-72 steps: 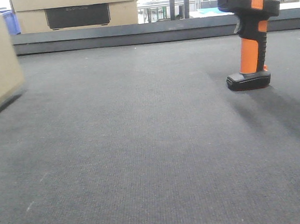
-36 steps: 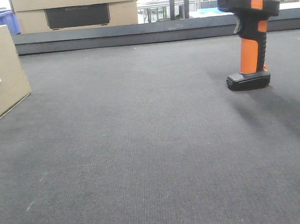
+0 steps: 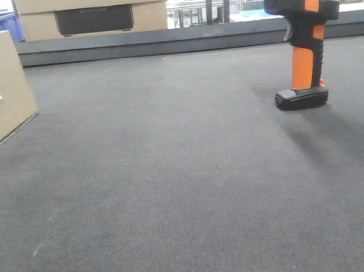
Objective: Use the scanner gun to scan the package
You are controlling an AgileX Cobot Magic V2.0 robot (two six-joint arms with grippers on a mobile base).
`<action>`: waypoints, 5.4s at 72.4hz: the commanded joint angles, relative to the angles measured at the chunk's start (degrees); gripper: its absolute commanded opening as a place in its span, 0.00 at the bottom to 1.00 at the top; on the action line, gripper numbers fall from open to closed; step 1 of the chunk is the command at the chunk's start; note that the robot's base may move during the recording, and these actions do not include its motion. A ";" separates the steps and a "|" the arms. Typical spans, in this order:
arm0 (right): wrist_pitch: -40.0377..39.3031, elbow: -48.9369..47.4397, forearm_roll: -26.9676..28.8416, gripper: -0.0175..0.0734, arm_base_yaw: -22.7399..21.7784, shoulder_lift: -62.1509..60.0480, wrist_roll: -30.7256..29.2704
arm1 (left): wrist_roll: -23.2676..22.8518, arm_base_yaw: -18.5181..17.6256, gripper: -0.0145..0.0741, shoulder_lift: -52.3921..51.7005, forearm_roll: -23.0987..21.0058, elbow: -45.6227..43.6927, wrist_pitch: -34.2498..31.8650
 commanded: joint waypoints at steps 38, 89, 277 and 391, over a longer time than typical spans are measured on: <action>17.03 0.22 1.88 0.12 -0.12 -12.01 -0.09 | -0.98 -0.20 0.04 -23.32 -1.22 20.87 -12.81; 19.04 2.38 3.81 0.01 -18.93 -16.87 -0.09 | -0.98 -0.20 0.04 -40.44 -12.42 45.36 -47.87; 15.99 26.20 -5.94 0.01 -10.69 -51.67 0.23 | -0.87 -0.20 0.04 -74.64 -10.33 66.76 -56.58; 16.42 26.20 -5.94 0.01 -10.69 -51.67 0.23 | 0.95 -2.12 0.04 -83.83 1.37 79.20 -59.39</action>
